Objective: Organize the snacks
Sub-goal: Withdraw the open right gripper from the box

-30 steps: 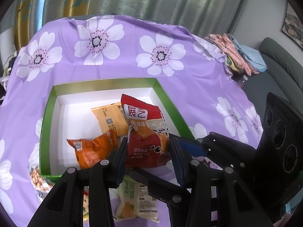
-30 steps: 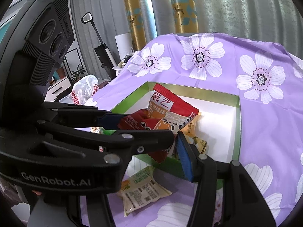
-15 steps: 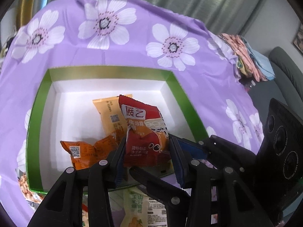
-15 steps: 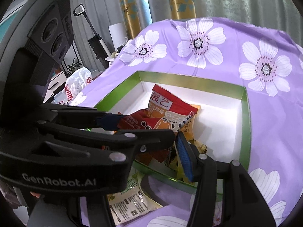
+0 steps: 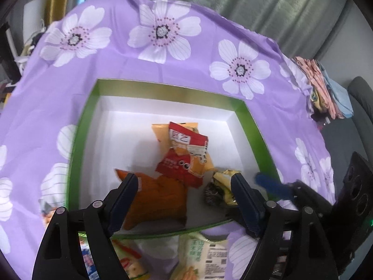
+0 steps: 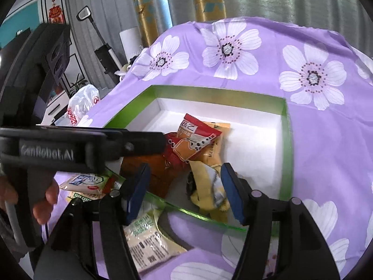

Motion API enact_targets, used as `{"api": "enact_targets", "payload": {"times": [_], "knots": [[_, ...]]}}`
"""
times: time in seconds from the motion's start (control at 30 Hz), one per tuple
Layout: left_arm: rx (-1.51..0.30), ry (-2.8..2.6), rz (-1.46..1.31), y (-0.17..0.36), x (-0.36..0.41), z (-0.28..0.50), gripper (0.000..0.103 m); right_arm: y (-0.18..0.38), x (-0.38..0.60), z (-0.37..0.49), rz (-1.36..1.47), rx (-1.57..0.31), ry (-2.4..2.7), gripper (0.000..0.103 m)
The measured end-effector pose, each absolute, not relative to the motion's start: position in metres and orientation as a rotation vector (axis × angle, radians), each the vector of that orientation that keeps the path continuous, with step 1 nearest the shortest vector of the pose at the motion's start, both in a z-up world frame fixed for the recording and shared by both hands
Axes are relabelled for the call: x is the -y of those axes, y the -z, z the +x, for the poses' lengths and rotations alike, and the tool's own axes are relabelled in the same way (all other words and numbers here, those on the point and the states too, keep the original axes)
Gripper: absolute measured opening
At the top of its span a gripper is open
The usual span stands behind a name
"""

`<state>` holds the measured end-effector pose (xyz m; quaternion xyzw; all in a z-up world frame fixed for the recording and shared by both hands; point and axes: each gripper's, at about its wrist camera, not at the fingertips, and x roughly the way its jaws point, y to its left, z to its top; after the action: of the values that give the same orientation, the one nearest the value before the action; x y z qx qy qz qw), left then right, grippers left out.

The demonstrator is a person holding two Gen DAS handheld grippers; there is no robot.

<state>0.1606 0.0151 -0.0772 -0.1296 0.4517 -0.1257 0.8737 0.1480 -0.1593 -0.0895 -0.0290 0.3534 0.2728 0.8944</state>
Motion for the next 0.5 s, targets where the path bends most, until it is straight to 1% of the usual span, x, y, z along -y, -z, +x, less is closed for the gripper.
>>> {"api": "enact_targets", "payload": {"times": [0.03, 0.1, 0.5], "knots": [[-0.939, 0.260, -0.265, 0.076, -0.016, 0.159, 0.082, 0.088, 0.163, 0.145, -0.052, -0.727, -0.562, 0.068], [-0.931, 0.257, -0.250, 0.073, -0.017, 0.152, 0.082, 0.084, 0.170, 0.137, -0.034, -0.718, -0.556, 0.070], [-0.959, 0.257, -0.267, 0.081, -0.028, 0.104, 0.082, 0.092, 0.184, 0.093, 0.013, -0.759, -0.572, 0.072]]}}
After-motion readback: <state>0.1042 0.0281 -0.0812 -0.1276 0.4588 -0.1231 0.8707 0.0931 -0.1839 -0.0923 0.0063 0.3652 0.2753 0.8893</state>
